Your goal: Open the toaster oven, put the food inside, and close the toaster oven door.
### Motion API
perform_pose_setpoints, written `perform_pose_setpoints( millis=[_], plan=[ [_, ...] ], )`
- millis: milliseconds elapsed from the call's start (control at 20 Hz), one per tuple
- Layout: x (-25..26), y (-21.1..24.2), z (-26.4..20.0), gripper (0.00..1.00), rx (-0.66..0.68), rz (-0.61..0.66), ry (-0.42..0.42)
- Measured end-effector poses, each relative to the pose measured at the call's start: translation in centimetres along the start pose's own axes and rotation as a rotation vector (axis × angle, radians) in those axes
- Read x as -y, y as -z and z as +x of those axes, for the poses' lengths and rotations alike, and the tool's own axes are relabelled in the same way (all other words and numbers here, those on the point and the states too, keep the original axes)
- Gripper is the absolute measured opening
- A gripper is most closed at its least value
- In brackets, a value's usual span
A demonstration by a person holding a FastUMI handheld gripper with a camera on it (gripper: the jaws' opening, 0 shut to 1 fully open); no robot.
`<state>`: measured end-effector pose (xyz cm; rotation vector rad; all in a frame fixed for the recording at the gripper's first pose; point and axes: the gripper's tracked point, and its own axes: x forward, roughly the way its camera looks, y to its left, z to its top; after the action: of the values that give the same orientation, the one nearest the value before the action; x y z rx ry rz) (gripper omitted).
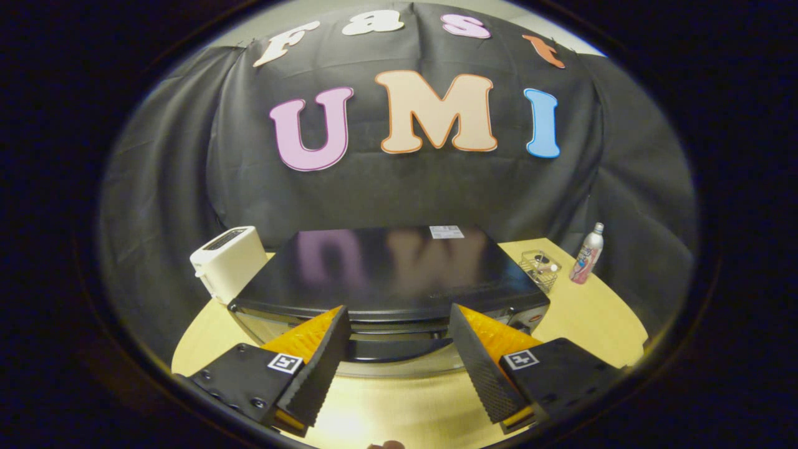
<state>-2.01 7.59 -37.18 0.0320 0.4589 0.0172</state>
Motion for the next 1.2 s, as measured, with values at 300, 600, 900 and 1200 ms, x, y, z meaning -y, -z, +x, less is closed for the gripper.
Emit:
perform_pose_setpoints(
  millis=[300,600,900,1200],
  plan=[
    [0.2,0.8,-1.6,1.00,-0.012,0.003,-0.004],
    [0.6,2.8,-4.3,1.00,-0.034,0.008,0.001],
    [1.3,6.3,-7.1,1.00,-0.073,0.010,0.017],
    [1.7,10.6,-8.9,0.99,-0.145,0.006,0.036]
  ],
)
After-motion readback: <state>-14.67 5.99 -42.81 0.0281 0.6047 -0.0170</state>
